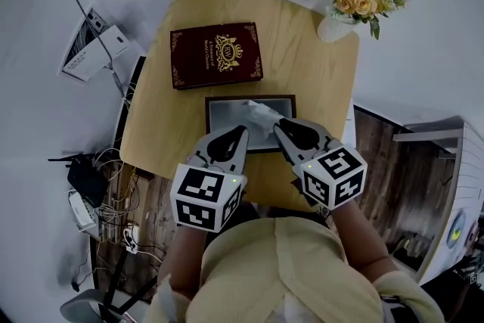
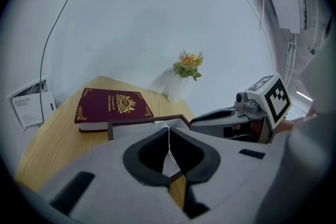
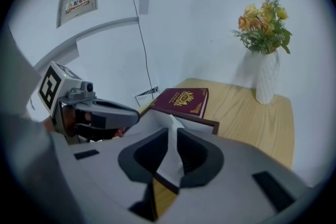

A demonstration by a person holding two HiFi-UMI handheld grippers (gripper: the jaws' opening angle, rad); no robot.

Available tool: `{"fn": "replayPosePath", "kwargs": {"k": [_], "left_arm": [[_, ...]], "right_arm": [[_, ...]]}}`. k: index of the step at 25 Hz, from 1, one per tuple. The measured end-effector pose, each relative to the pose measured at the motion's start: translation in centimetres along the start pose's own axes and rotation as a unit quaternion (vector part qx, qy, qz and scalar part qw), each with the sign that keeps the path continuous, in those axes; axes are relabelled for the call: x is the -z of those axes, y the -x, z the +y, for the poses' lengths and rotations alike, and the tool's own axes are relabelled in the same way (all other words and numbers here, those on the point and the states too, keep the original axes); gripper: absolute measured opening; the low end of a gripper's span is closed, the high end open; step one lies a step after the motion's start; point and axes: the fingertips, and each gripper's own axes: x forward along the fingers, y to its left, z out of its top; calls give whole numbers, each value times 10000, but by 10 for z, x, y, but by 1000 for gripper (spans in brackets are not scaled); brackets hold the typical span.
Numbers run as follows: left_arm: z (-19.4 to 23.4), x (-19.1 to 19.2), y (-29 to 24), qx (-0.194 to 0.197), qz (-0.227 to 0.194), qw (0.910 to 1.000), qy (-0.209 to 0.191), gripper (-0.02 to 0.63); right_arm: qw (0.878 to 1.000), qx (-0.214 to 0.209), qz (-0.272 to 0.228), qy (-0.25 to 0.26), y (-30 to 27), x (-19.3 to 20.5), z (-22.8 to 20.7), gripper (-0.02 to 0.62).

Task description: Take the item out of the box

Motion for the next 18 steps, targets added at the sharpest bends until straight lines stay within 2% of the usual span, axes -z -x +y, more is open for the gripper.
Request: {"fn": "replayPosePath", "kwargs": {"k": [3, 5, 13, 18], "left_arm": [[2, -1, -2, 103, 108, 9998, -89, 25], [4, -2, -4, 192, 196, 9995, -166, 25], [4, -3, -15, 480, 494, 9962, -525, 25], [9, -1, -20, 406, 670, 9937, -803, 25]], "right_arm": [[9998, 94, 91, 171, -3, 0, 1, 45], [9993, 98, 226, 292, -6, 0, 2, 100], [9950, 284, 670, 684, -19, 2, -5, 117], [9885, 339, 1070, 1017, -27, 7, -9, 126]]}}
